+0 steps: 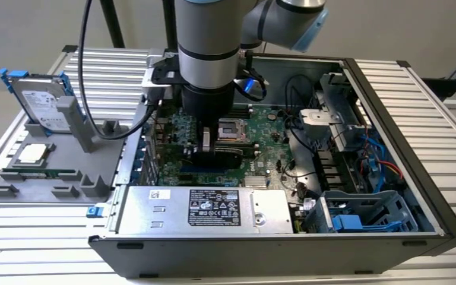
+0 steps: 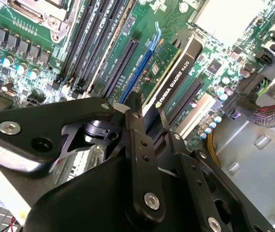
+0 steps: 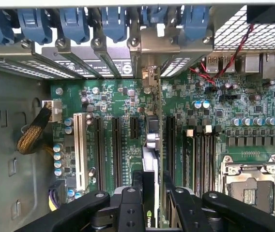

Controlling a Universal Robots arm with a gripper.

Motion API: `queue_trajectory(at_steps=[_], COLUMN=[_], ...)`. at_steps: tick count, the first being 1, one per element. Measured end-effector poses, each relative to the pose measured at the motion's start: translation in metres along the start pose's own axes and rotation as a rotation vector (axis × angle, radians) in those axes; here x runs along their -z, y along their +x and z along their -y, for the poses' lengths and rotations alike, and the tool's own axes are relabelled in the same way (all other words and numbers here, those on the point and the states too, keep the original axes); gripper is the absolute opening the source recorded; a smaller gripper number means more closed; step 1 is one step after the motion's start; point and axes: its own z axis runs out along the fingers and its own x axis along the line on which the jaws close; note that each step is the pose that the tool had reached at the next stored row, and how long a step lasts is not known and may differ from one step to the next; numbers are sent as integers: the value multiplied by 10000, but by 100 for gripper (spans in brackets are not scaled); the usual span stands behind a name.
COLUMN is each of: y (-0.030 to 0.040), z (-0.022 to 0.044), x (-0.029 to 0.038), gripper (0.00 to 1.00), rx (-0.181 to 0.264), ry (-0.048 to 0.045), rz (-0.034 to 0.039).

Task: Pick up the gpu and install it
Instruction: 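Insert the gpu into the slot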

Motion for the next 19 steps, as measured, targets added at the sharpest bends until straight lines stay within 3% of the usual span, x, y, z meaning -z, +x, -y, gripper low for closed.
queue_trajectory(at_steps=[6,11,19], y=[1,2,5], z=[-9,-42,-57], x=[2,-14,-58], gripper=[0,0,0], rx=[4,5,5], ry=[18,109,171], rz=[8,16,11])
